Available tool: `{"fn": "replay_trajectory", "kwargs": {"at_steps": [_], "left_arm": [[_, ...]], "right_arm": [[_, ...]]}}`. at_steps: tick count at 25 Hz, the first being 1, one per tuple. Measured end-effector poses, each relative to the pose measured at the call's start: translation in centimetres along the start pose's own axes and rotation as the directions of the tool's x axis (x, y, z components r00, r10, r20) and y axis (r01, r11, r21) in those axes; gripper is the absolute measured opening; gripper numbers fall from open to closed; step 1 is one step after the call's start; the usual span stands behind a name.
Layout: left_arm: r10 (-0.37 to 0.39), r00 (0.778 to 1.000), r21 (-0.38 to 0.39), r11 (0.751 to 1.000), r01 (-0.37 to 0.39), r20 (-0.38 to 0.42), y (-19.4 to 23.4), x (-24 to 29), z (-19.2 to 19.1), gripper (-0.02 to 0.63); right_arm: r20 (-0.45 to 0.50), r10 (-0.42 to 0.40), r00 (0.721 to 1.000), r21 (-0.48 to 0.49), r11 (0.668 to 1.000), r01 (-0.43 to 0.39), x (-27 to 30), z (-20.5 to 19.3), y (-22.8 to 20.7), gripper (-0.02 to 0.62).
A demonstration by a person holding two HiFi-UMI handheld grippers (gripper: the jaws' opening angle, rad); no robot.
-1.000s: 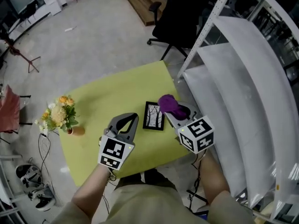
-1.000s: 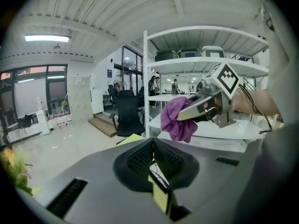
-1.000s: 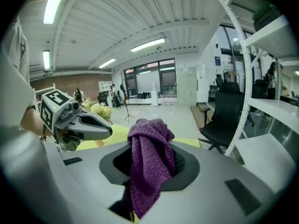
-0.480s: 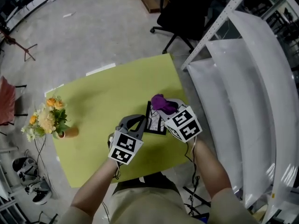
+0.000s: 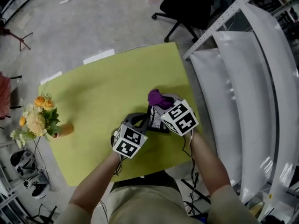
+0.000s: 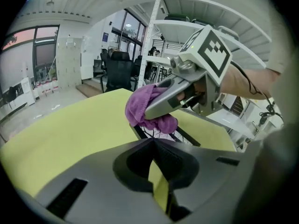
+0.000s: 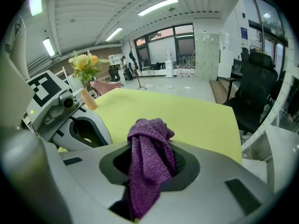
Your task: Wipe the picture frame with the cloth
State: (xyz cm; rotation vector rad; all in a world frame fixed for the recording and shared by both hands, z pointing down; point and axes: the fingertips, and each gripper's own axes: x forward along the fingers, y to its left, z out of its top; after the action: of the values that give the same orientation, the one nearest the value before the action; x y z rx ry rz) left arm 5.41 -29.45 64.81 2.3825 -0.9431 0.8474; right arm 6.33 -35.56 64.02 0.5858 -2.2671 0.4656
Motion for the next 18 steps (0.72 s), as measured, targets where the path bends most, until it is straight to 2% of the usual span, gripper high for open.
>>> {"fn": "replay_trajectory", "kwargs": {"at_steps": [4, 9, 18], "left_arm": [[-0.016, 0.999, -0.005, 1.0, 0.015, -0.046, 0.1, 1.0, -1.6, 0.008], [-0.039, 0.998, -0.046, 0.998, 0.037, -0.042, 0.1, 1.2, -2.3, 0.009], [-0.036, 0.995, -0.027, 0.999, 0.033, -0.094, 0.1, 1.3, -2.2, 0.009]], "right_arm": [[-0.025, 0.015, 1.0, 0.002, 1.0, -0.015, 1.7, -0.8, 0.7, 0.109], [-0.026, 0.02, 0.999, 0.05, 0.999, -0.018, 2.0, -1.5, 0.6, 0.107], [-0.096, -0.075, 0.993, 0.088, 0.993, 0.083, 0.2, -3.8, -1.4, 0.104]]}}
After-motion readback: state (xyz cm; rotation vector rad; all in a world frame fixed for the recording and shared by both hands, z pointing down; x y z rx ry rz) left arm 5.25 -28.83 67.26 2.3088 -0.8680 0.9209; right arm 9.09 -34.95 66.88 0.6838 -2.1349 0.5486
